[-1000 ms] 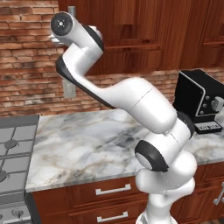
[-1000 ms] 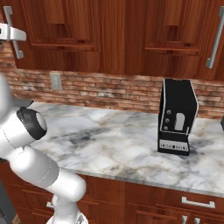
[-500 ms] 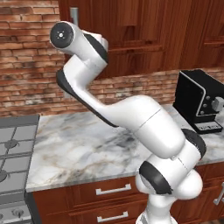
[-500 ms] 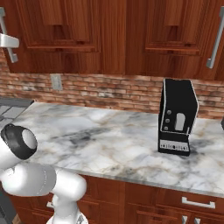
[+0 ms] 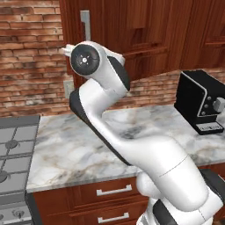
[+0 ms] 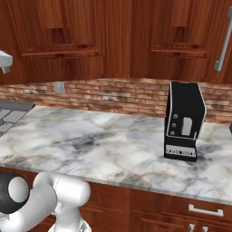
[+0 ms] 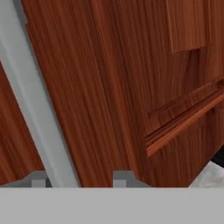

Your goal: Move the shaker and syrup bottle from the cabinet to the dining counter.

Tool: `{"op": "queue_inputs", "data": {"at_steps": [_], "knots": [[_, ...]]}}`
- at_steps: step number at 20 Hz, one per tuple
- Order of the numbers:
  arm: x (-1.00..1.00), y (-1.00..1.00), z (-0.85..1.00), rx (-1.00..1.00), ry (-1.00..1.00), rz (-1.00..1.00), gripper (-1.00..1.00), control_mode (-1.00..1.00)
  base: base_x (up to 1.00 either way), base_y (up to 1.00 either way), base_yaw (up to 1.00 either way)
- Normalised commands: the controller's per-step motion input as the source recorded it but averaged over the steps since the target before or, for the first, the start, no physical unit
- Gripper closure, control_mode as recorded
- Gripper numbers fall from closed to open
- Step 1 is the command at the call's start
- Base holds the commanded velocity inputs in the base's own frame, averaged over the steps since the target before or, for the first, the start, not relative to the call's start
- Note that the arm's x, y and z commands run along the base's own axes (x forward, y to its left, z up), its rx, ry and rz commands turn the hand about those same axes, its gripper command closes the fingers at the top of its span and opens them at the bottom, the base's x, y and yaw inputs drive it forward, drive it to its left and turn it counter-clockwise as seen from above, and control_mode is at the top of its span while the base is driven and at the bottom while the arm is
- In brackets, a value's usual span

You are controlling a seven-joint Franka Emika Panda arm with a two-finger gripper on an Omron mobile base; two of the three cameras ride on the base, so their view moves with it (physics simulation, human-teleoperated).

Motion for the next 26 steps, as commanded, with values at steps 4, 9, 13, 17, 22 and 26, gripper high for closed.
{"op": "queue_inputs", "data": {"at_steps": [4,9,13,17,22,26], "knots": [[-0.84,-0.64,-0.01,0.18,-0.17,0.01,1.00,-1.00,0.00,0.00,0.00],[-0.86,-0.62,0.00,0.18,-0.15,0.01,1.00,-1.00,0.00,0.00,0.00],[-0.87,-0.58,0.01,0.18,-0.13,0.00,1.00,-1.00,0.00,0.00,0.00],[-0.86,-0.56,0.03,0.18,-0.11,0.00,1.00,-1.00,0.00,0.00,0.00],[-0.83,-0.51,0.04,0.17,-0.10,0.00,1.00,-1.00,0.00,0.00,0.00],[-0.75,-0.26,0.04,0.13,-0.09,0.00,1.00,-1.00,0.00,0.00,0.00]]}}
